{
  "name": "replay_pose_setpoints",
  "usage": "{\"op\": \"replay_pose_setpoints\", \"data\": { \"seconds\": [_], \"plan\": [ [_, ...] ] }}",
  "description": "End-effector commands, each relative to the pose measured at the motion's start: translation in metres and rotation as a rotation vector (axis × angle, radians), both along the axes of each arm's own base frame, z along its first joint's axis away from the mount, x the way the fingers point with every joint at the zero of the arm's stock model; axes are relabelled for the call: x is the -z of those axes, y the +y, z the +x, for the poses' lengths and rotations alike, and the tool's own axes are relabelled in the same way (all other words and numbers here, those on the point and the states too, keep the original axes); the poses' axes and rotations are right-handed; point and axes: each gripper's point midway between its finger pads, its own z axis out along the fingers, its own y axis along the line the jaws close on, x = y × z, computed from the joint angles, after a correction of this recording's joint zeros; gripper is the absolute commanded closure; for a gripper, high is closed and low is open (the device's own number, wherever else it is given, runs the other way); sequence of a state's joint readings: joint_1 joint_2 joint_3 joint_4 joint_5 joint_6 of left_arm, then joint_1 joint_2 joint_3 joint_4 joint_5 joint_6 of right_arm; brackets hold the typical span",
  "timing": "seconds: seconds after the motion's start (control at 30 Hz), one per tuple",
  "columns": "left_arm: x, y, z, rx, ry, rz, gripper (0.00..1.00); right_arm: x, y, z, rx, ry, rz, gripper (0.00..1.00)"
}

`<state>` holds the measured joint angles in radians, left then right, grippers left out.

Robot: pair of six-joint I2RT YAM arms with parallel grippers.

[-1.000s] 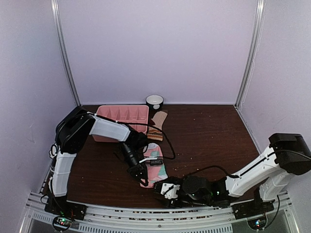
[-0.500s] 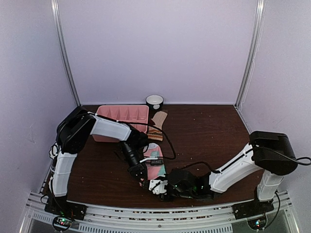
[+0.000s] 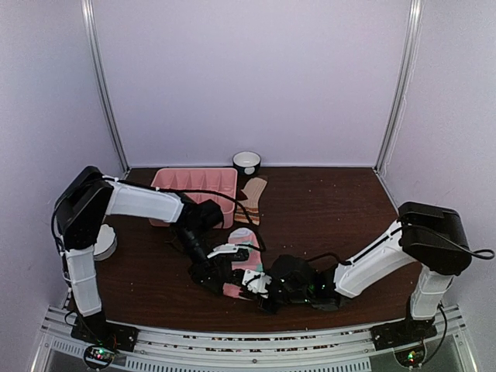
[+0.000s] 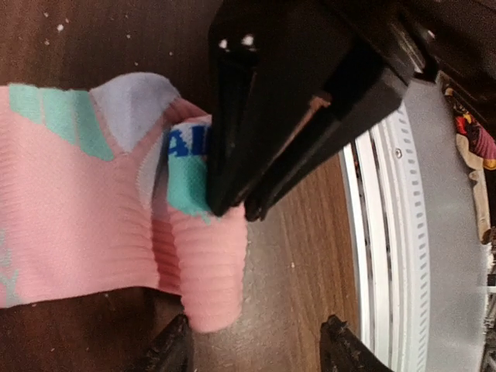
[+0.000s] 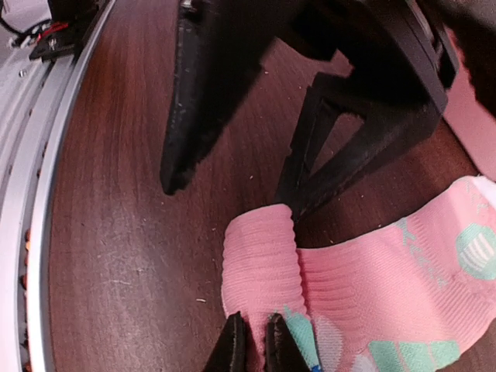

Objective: Roll the socks
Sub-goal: Roll the sock at the center of the board.

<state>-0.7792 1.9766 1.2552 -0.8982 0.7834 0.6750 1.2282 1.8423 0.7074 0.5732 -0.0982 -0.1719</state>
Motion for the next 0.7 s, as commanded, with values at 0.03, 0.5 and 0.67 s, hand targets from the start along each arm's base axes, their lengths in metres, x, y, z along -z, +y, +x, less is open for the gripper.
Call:
{"op": "replay_pose_setpoints", "data": {
  "seconds": [0.03, 0.5, 0.67],
  "plan": [
    [-0.014, -0.005, 0.024, 0.004, -0.244, -0.114, 0.42, 0.050, -0.028, -0.018, 0.066, 0.418, -0.056, 0.96],
    [0.005, -0.025, -0.003, 0.198, -0.454, -0.125, 0.44, 0.058, -0.026, 0.012, 0.292, 0.926, 0.156, 1.00],
    [0.005, -0.018, -0.022, 0.244, -0.435, -0.138, 0.44, 0.076, -0.038, 0.015, 0.361, 0.904, 0.066, 1.00]
  ]
}}
